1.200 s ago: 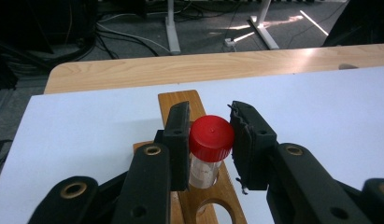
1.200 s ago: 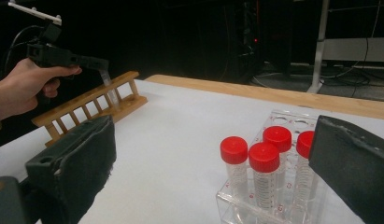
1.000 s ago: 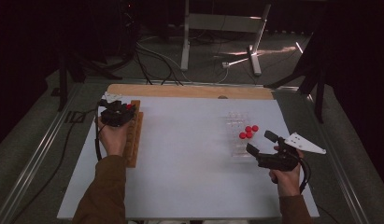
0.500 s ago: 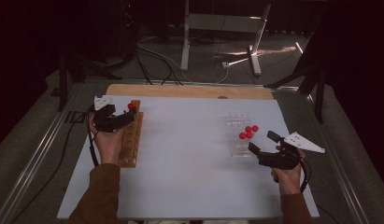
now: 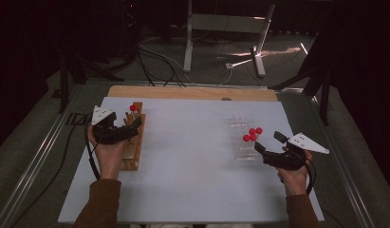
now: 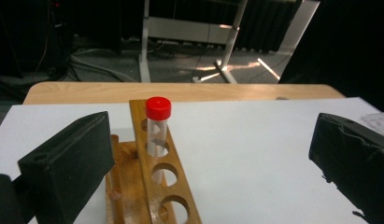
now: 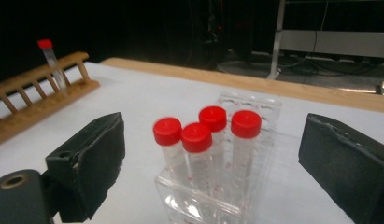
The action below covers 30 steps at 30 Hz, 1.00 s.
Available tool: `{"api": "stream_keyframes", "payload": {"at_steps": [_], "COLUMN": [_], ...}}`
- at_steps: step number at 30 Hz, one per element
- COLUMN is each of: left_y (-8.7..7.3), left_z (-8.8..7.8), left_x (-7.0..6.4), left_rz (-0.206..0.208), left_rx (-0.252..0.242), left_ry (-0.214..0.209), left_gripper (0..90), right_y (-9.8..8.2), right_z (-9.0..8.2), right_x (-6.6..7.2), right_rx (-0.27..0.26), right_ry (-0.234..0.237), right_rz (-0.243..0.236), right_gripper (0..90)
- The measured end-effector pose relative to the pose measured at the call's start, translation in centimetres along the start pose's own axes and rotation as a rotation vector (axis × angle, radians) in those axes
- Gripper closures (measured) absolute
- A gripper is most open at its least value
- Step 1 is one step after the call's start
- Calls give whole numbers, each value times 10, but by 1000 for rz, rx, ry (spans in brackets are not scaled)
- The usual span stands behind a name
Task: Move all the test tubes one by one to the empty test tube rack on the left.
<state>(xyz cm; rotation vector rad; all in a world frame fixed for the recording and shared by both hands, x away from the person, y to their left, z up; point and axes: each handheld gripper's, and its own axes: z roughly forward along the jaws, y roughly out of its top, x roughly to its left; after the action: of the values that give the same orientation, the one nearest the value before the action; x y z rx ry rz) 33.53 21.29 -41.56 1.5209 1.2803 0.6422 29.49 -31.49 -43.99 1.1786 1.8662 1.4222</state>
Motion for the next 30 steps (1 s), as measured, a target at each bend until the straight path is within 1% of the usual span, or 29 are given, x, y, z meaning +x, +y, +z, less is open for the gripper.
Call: {"api": "stream_keyframes", "payload": {"at_steps": [1, 2, 4, 5, 6, 9, 12, 14, 16, 20, 22, 24, 27, 30], "left_y": [-1, -3, -5, -6, -6, -11, -15, -18, -21, -25, -25, -26, -27, -29], "left_z": [-3, -6, -10, -12, -14, -19, -23, -25, -26, -30, -30, -31, -31, -31], "left_x": [-1, -3, -6, -8, -9, -14, -18, -21, -23, -26, -28, -28, -30, -30], "left_rz": [-4, -4, 3, 10, 11, 17, 17, 26, 31, 33, 40, 37, 35, 34], "left_rx": [-11, -17, -22, -23, -23, -31, -40, -46, -51, -66, -60, -68, -66, -64], "left_ry": [-5, -10, -21, -27, -35, -57, -73, -83, -95, -108, -113, -113, -116, -120], "left_gripper": [7, 7, 7, 7, 7, 7, 6, 6, 6, 6, 6, 6, 6, 6], "right_y": [-3, -3, -5, -6, -8, -13, -18, -20, -22, -25, -27, -28, -30, -33], "right_z": [3, 3, 6, 7, 8, 11, 15, 19, 22, 28, 30, 31, 35, 40], "right_x": [-1, -1, -1, -2, -2, 0, 4, 7, 9, 10, 11, 11, 11, 11], "right_rx": [19, 19, 28, 35, 40, 59, 74, 85, 98, 114, 118, 121, 130, 133], "right_ry": [-12, -12, -29, -30, -30, -19, -6, -5, -10, -20, -31, -42, -52, -57], "right_rz": [-3, -3, -11, -10, -15, -42, -82, -112, -132, -148, -163, -171, -181, -179], "right_gripper": [88, 88, 140, 164, 198, 351, 475, 537, 569, 640, 673, 700, 721, 724]}}
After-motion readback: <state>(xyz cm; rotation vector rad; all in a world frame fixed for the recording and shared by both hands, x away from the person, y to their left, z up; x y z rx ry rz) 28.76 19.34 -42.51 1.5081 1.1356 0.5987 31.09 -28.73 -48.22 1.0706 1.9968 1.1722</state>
